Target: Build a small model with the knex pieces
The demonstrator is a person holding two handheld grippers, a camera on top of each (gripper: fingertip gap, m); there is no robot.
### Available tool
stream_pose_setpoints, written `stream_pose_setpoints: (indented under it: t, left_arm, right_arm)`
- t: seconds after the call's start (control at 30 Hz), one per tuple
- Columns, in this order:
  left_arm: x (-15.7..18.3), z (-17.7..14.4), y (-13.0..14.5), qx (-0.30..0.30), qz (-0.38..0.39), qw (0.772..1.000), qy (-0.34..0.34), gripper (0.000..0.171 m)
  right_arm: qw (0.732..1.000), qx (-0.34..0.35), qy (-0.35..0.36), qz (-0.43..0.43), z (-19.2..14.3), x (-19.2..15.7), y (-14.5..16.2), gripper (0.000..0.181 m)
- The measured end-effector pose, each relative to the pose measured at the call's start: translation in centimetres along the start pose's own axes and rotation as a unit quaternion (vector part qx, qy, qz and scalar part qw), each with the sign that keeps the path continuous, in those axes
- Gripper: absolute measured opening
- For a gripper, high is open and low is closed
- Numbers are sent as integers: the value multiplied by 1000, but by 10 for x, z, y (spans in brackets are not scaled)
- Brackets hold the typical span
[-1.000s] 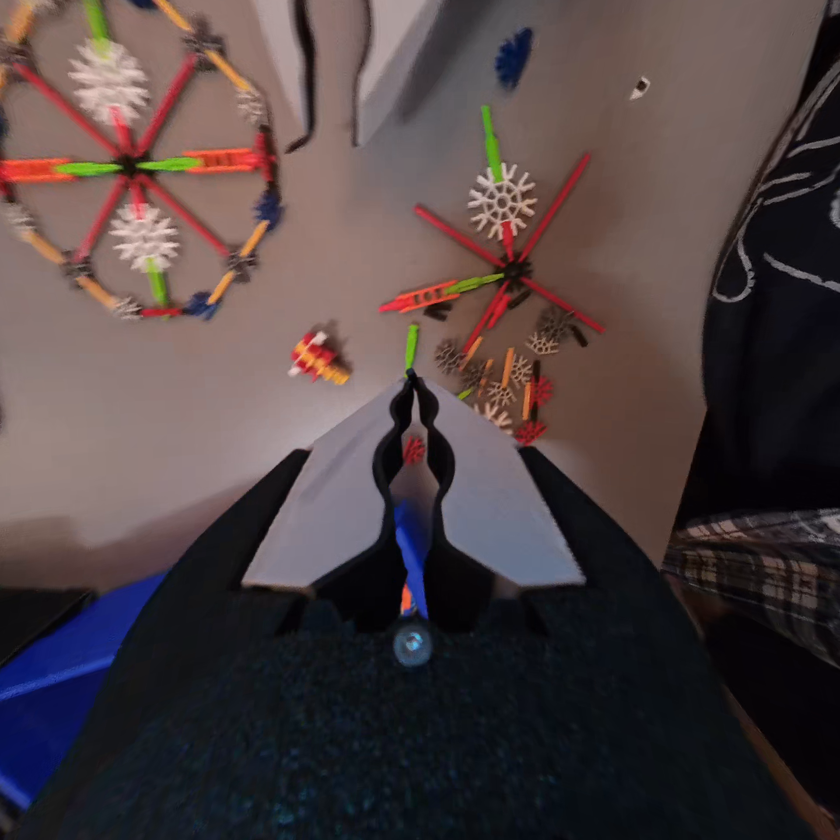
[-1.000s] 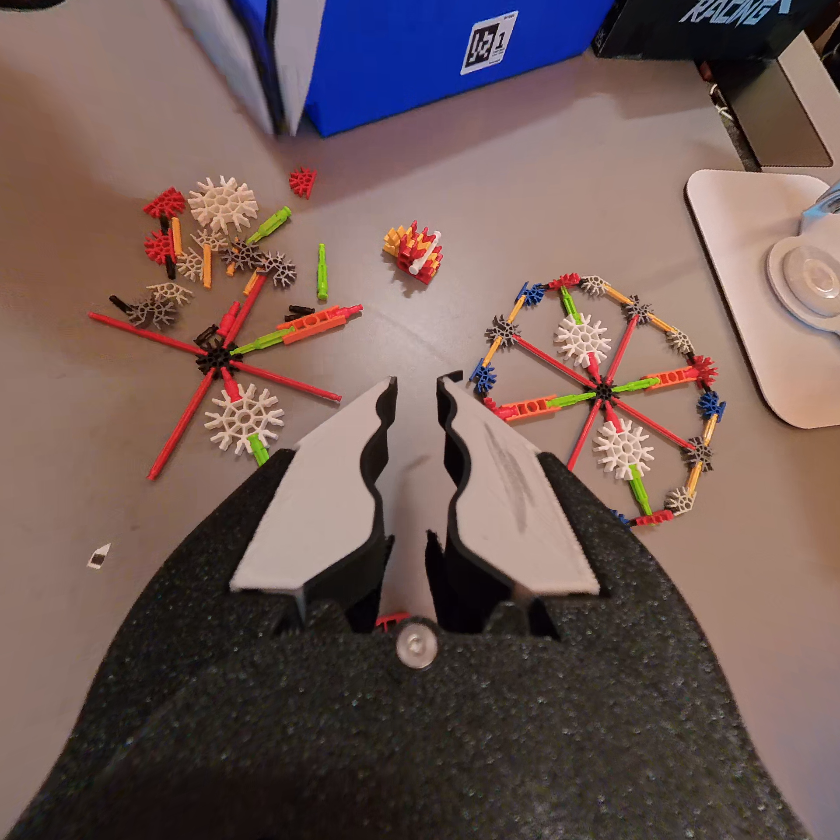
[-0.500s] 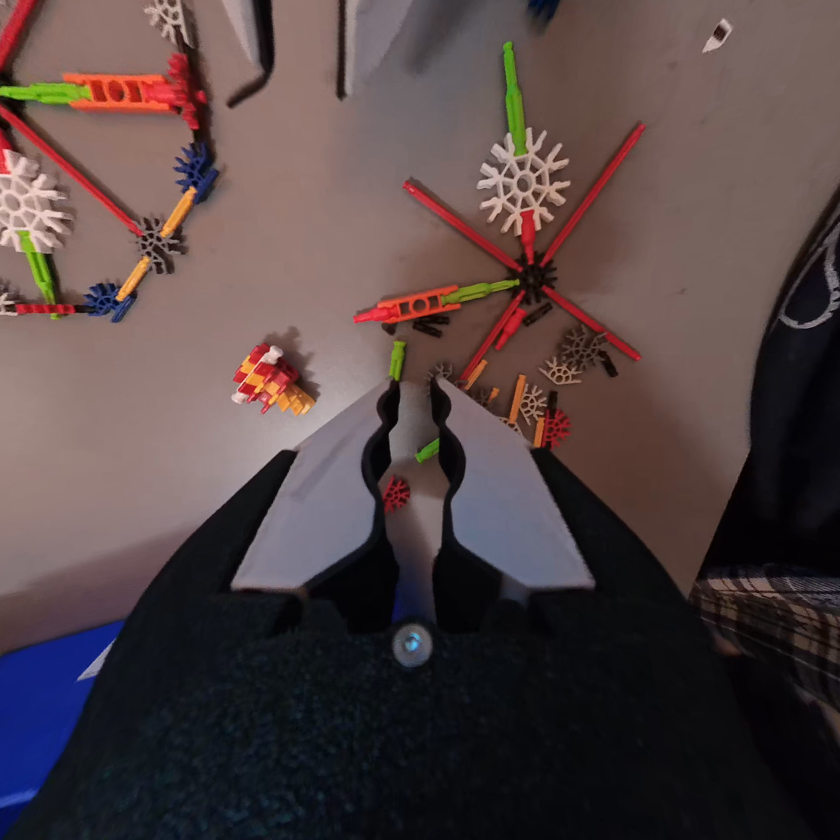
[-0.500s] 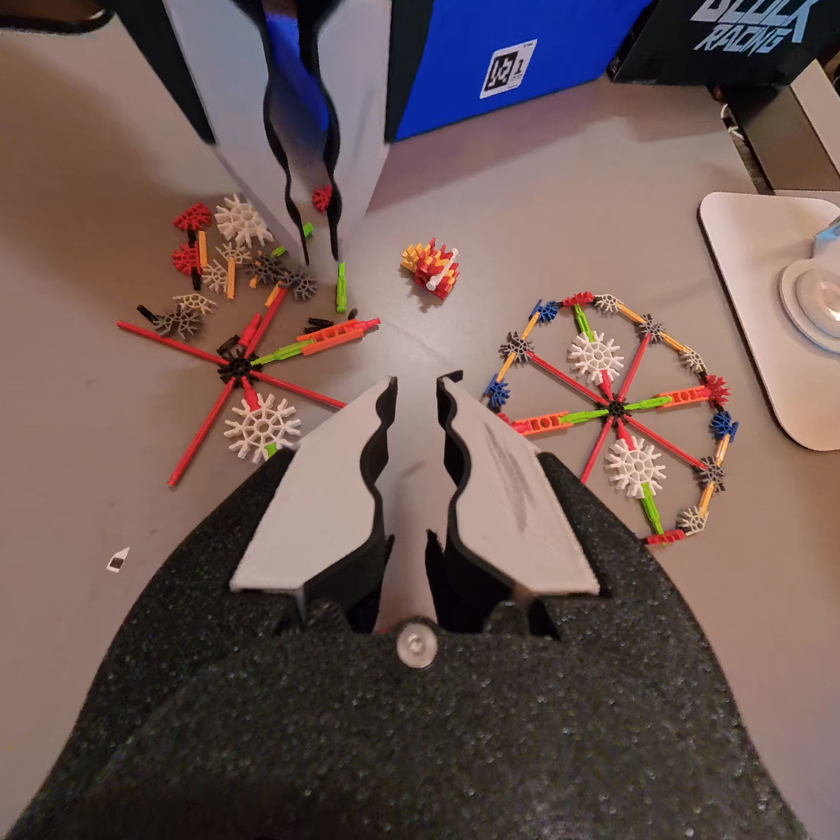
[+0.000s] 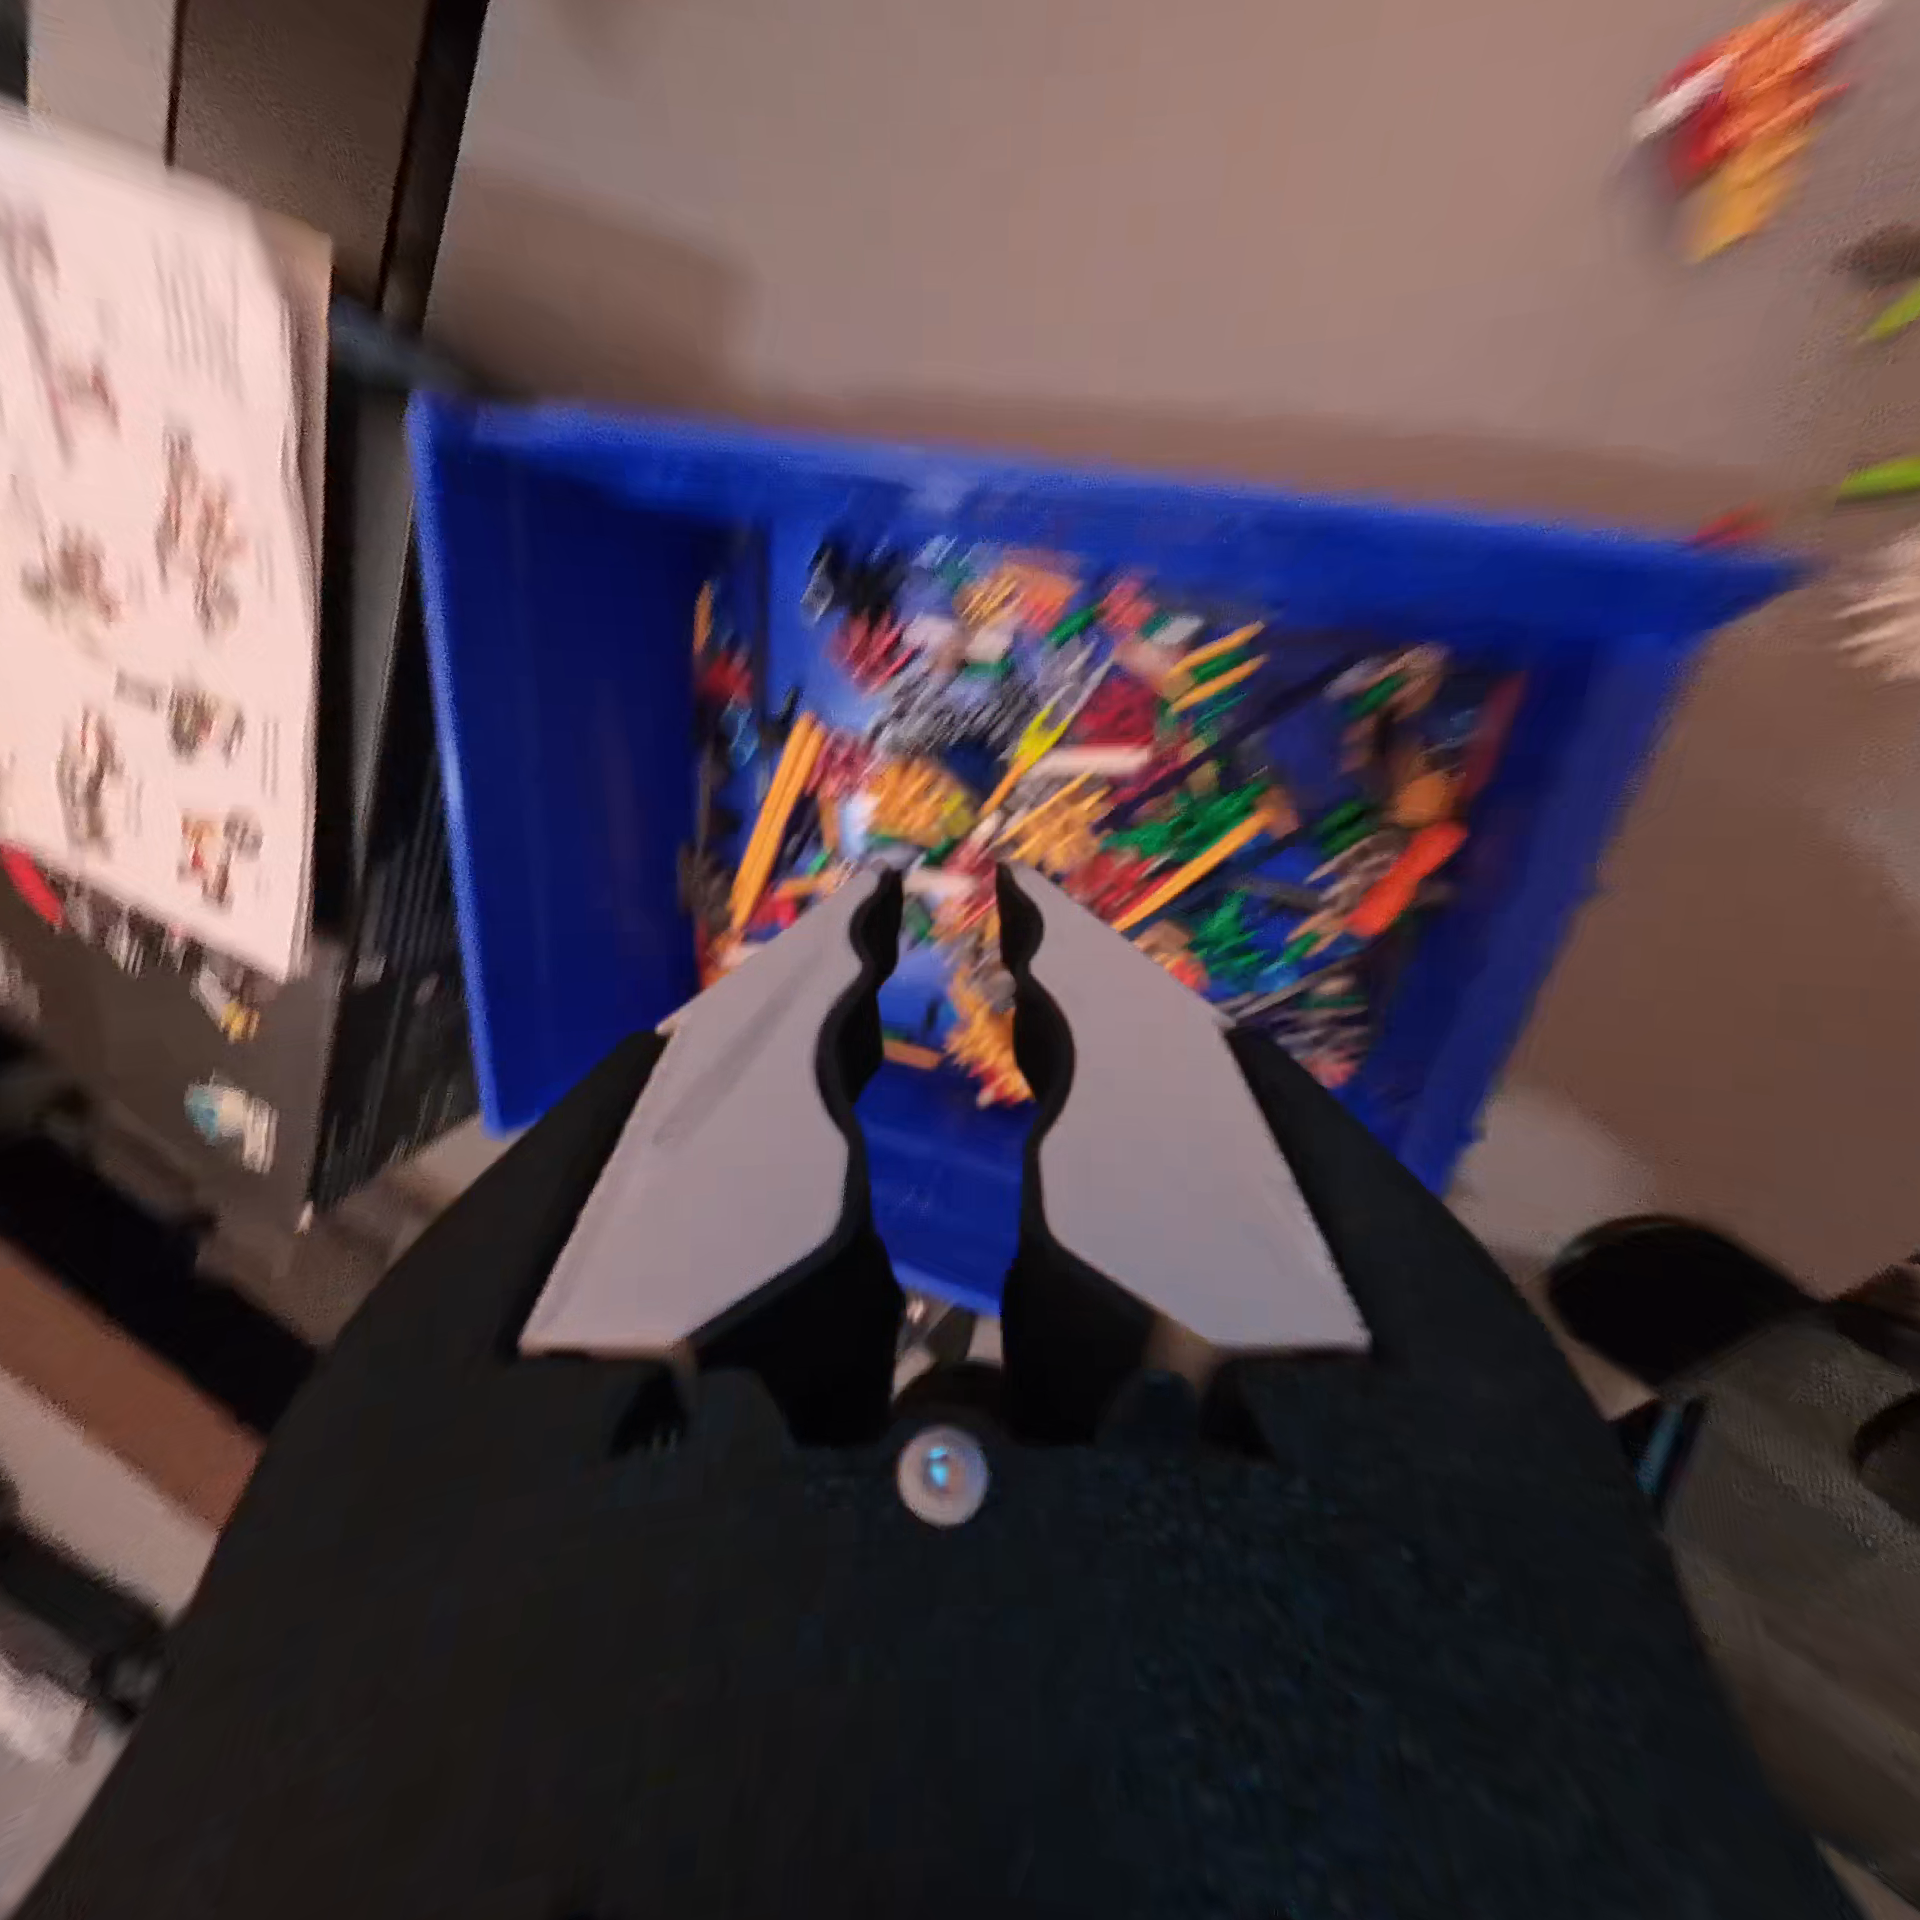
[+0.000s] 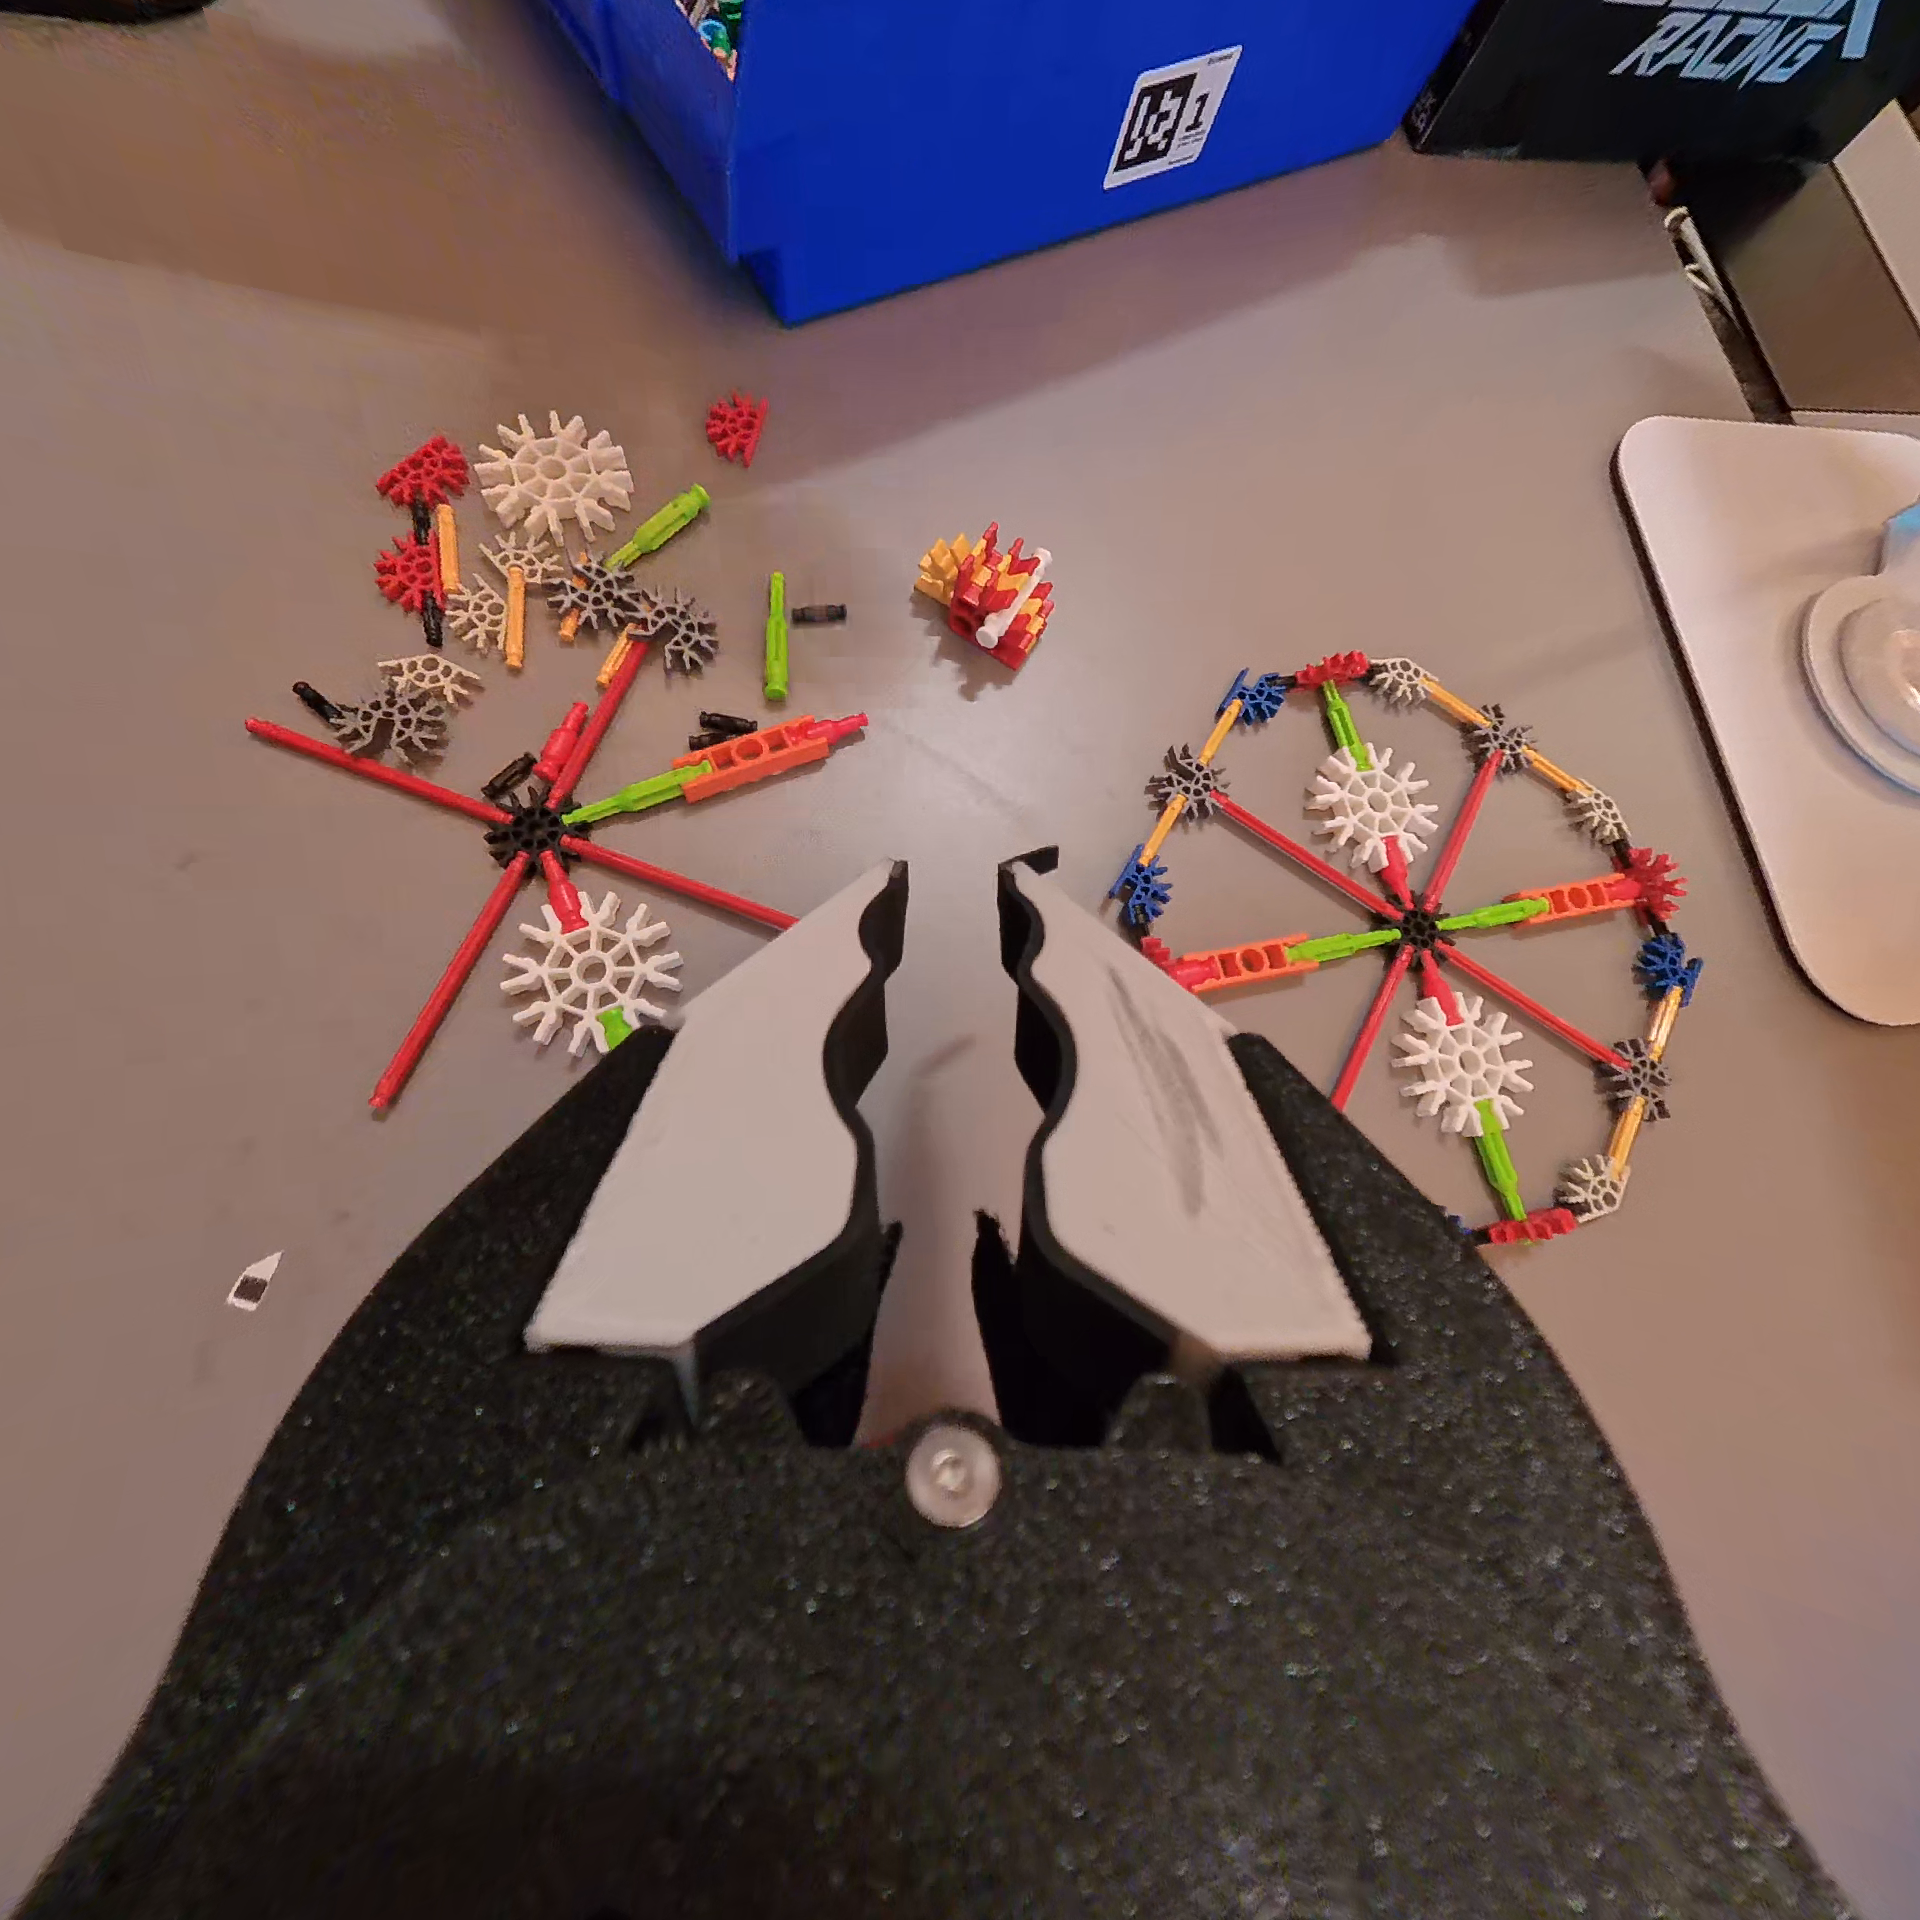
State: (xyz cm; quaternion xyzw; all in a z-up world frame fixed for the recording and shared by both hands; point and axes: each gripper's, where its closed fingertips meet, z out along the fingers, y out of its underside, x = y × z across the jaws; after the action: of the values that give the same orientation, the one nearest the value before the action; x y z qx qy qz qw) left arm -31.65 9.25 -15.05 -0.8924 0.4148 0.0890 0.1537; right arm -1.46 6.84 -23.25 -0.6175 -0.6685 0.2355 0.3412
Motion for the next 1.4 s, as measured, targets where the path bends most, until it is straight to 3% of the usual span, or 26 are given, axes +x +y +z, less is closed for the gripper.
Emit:
stream_pose_setpoints:
  t: [0.1, 0.23, 0.4, 0.83, 0.93, 1.07, 1.4]
  left_arm:
    - [-25, 31, 48, -89, -20, 996, -2, 18]
    - [-38, 66, 85, -171, -17, 985, 3, 17]
    - [-42, 93, 101, -225, 0, 974, 18, 18]
    - [-34, 127, 107, -237, 37, 970, 41, 18]
    - [-36, 128, 106, -230, 36, 972, 38, 17]
    - [-29, 129, 105, -222, 38, 973, 54, 0]
    - [-32, 123, 100, -194, 30, 980, 44, 0]
  right_arm:
    - [1000, -2, -1, 2, 1, 0, 2, 17]
    - [1000, -5, -4, 4, 3, 0, 4, 17]
    - [1000, -6, -4, 8, 3, 2, 6, 17]
    - [1000, -7, -6, 11, 4, 3, 7, 17]
    - [1000, -8, -6, 11, 4, 2, 8, 17]
    - [1000, -9, -6, 12, 4, 3, 8, 17]
    - [1000, -6, -4, 12, 3, 3, 7, 17]
